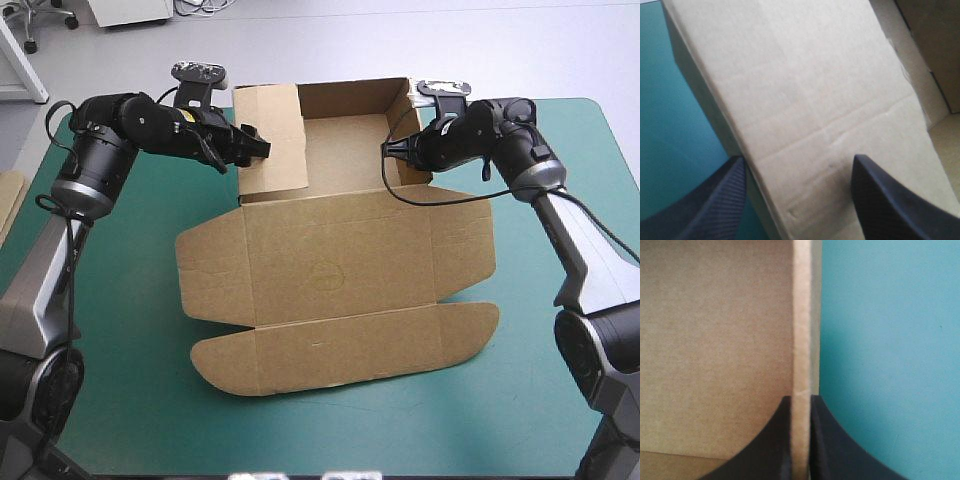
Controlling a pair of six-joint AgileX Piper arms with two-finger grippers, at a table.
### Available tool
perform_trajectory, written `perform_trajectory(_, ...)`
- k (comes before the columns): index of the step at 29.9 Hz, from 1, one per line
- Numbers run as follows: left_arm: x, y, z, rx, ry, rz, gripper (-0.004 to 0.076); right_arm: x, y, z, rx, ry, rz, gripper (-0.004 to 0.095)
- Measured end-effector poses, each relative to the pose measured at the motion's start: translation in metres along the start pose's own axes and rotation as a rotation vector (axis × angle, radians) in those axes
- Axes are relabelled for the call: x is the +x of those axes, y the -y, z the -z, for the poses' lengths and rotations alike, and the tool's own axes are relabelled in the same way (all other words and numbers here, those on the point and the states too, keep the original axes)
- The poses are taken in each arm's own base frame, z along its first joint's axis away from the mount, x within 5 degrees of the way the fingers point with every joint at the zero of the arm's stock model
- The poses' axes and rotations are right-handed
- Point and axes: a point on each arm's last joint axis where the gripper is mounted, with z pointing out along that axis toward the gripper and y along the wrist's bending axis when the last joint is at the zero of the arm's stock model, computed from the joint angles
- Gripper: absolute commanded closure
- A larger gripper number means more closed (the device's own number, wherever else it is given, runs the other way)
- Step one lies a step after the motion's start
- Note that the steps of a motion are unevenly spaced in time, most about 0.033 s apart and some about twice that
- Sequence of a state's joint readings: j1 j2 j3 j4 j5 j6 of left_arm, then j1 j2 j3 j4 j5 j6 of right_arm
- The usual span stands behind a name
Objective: Fold the box
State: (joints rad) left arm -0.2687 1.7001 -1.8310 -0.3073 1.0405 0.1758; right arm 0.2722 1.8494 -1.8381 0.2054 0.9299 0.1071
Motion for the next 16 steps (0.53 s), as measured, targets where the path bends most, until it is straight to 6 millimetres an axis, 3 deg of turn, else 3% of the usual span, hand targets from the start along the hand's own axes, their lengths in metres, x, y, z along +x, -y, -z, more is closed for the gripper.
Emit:
perform_trajectory(8,0.005,-0.008,-0.021,-0.037,-0.069,0.04,0.0316,0.0,0.002,-0.004,0.015,0.006,-0.018,0.0908)
perform_trajectory(16,0.016,-0.006,-0.06,-0.066,-0.194,0.039,0.032,0.006,0.006,-0.024,0.023,-0.065,-0.045,0.0908)
